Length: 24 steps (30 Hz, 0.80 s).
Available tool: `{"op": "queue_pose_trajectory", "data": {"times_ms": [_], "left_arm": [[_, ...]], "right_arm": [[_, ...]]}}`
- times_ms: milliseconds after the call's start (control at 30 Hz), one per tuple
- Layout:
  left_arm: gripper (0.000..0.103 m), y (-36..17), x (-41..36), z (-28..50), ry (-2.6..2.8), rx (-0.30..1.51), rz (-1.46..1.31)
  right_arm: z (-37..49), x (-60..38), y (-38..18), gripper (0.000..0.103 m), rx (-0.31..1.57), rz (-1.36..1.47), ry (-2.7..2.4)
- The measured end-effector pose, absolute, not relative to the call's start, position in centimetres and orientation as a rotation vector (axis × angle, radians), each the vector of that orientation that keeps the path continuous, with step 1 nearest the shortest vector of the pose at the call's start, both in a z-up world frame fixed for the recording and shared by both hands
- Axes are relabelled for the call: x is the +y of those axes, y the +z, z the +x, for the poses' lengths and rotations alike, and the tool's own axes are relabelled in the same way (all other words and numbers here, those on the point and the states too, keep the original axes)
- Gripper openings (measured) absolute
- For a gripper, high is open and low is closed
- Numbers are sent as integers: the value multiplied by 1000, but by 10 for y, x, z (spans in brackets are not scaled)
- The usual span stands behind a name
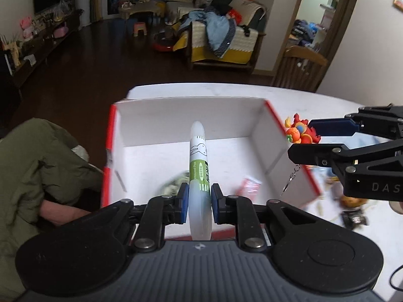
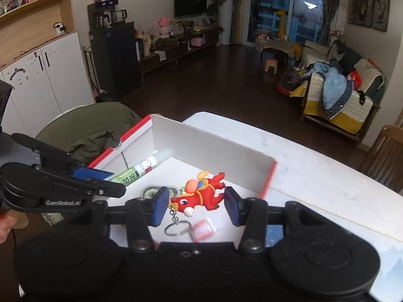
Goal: Organize objects
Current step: 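Carry the marker with the left gripper while the right gripper carries the keychain into the box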
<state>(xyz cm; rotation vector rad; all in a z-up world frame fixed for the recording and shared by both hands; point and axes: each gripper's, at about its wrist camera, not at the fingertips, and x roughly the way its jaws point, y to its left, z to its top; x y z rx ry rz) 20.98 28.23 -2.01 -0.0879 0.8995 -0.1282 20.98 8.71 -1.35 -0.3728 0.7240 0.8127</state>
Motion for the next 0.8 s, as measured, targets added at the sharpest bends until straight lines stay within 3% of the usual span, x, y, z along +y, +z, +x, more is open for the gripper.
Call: {"op": "queue_pose_trajectory", "data": {"times_ms": [400,800], "left_arm": [[18,-64,292,259,-98,1002,17],[18,-98,288,288,-112,1115,48]], "right_arm": [[242,137,-95,47,905,-454,761],[258,147,-132,48,1033,-481,723]]}}
